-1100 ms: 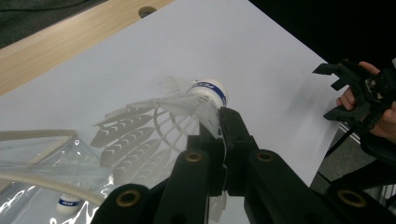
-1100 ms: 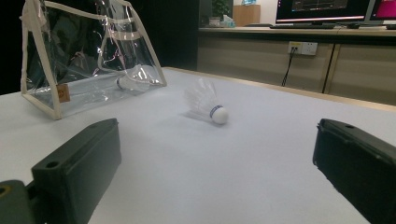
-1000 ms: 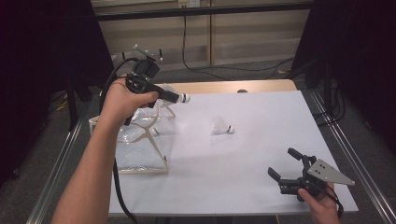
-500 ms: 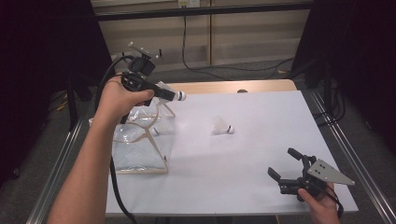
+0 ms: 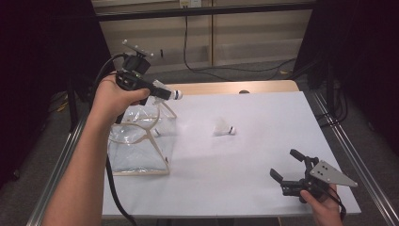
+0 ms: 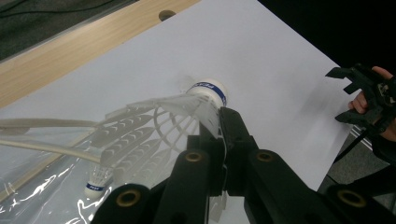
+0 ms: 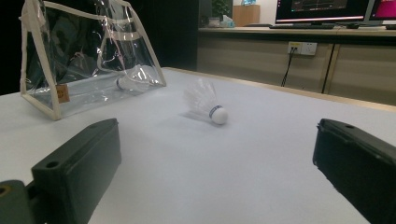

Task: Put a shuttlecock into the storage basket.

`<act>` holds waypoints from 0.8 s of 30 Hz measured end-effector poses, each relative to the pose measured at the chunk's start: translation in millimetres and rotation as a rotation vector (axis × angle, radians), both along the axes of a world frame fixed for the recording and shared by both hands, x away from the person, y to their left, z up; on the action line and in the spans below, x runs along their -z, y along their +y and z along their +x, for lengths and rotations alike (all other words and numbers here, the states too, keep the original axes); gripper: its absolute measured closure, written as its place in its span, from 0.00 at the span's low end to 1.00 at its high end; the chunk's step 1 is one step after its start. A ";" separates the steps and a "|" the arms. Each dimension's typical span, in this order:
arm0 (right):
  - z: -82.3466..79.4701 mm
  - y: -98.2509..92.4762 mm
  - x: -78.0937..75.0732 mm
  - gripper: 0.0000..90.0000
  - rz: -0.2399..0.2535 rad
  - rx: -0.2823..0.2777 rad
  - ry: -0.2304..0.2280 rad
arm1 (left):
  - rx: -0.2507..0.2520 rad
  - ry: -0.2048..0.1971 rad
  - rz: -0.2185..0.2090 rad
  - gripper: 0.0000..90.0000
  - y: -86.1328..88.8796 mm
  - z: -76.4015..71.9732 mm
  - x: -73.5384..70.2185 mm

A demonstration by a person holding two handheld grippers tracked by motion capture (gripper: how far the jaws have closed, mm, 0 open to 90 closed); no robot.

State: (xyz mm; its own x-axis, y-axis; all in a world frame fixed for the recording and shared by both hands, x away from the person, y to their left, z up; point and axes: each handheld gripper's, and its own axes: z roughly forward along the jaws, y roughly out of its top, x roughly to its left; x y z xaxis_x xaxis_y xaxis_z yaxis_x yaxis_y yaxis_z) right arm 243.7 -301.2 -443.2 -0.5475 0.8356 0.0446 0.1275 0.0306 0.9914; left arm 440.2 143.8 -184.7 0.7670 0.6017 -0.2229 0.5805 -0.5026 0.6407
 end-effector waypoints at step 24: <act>-0.2 -0.2 -0.1 0.01 -0.001 0.000 -0.002 | -0.033 -0.010 0.012 0.99 15.2 1.6 -4.2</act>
